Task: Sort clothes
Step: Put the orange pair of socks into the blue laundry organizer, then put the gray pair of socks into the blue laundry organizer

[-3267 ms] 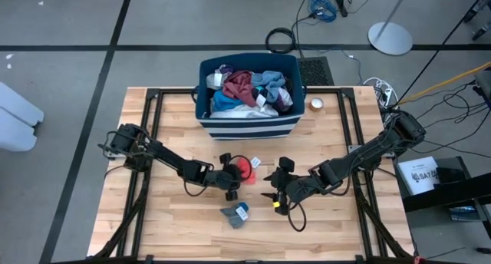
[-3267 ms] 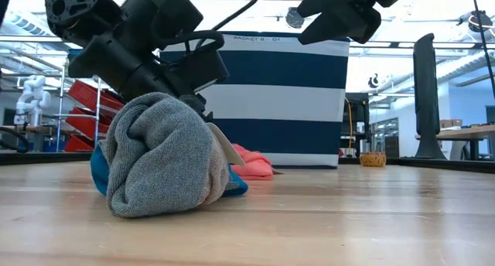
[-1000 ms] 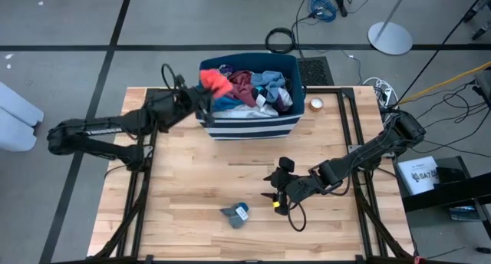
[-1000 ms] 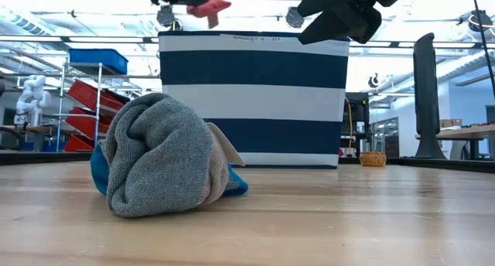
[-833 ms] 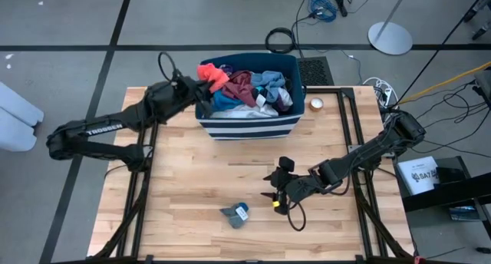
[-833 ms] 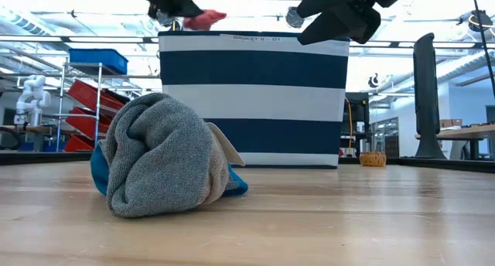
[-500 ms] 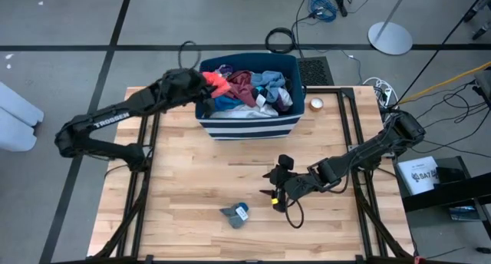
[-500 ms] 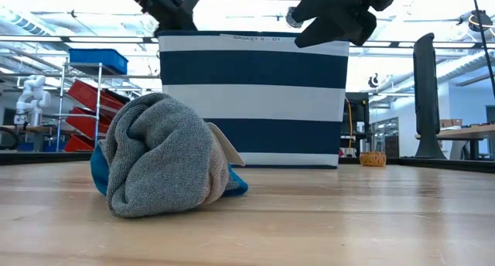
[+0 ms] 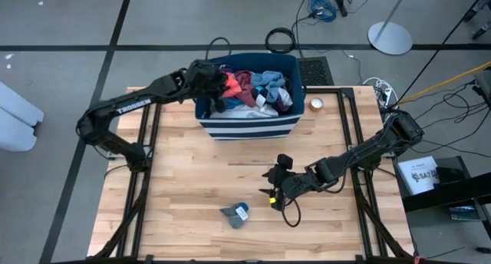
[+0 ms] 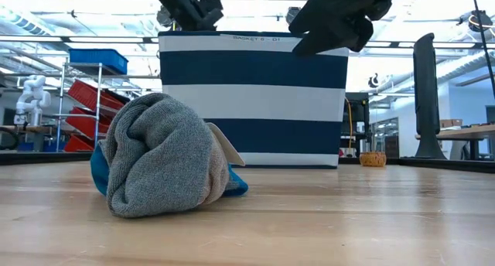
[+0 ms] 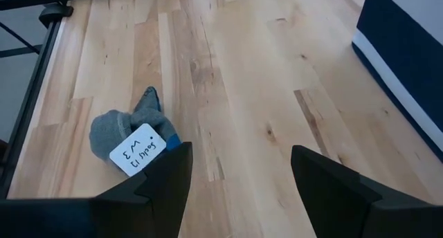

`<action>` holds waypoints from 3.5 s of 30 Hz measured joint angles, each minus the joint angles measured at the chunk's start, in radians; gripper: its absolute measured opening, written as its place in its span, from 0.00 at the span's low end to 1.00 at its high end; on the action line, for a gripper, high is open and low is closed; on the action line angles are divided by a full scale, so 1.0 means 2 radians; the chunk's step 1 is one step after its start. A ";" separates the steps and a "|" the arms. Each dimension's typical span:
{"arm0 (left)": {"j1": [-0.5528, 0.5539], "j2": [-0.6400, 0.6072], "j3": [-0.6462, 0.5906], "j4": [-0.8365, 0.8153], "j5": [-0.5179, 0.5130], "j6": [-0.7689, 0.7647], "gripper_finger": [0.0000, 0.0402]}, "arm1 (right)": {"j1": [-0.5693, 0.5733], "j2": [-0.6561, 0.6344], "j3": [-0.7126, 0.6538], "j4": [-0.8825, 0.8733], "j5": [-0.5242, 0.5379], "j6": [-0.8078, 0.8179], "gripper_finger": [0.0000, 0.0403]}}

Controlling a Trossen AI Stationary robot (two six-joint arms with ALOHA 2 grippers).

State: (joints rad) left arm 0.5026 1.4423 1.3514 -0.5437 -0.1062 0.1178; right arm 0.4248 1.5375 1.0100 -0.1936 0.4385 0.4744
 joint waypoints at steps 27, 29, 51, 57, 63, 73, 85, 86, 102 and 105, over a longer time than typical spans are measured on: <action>-0.069 0.010 0.161 -0.052 -0.005 -0.086 0.36 | 0.003 0.000 0.000 -0.018 -0.014 0.006 0.58; -0.085 0.010 0.170 -0.052 0.005 -0.095 0.36 | 0.003 0.000 0.000 -0.018 -0.014 0.006 0.58; -0.362 0.010 0.085 -0.159 -0.009 -0.122 0.36 | 0.003 0.000 0.000 -0.013 -0.014 0.010 0.58; -0.413 0.010 -0.045 -0.063 -0.004 -0.148 0.36 | 0.003 0.000 0.000 -0.003 -0.014 0.011 0.58; -0.454 0.011 -0.156 0.102 0.068 -0.168 0.36 | 0.003 0.000 0.000 -0.002 -0.014 0.011 0.58; -0.485 0.074 -0.219 0.244 0.048 -0.144 0.36 | 0.003 0.000 0.000 -0.002 -0.013 0.016 0.58; -0.485 0.187 -0.217 0.265 0.049 -0.093 0.36 | 0.003 0.000 0.000 -0.001 -0.013 0.019 0.58; -0.485 0.191 -0.216 0.265 0.049 -0.091 0.36 | 0.003 0.000 0.000 -0.001 -0.013 0.019 0.58; -0.485 0.206 -0.215 0.210 0.003 -0.094 0.23 | 0.003 0.000 0.000 -0.001 -0.012 0.019 0.58; -0.485 0.206 -0.216 0.207 0.001 -0.094 0.10 | 0.003 0.000 0.000 -0.001 -0.012 0.019 0.58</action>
State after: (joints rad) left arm -0.4679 1.8545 0.9203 -0.1303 -0.1035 -0.0702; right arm 0.4301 1.5383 1.0100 -0.1951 0.4137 0.5125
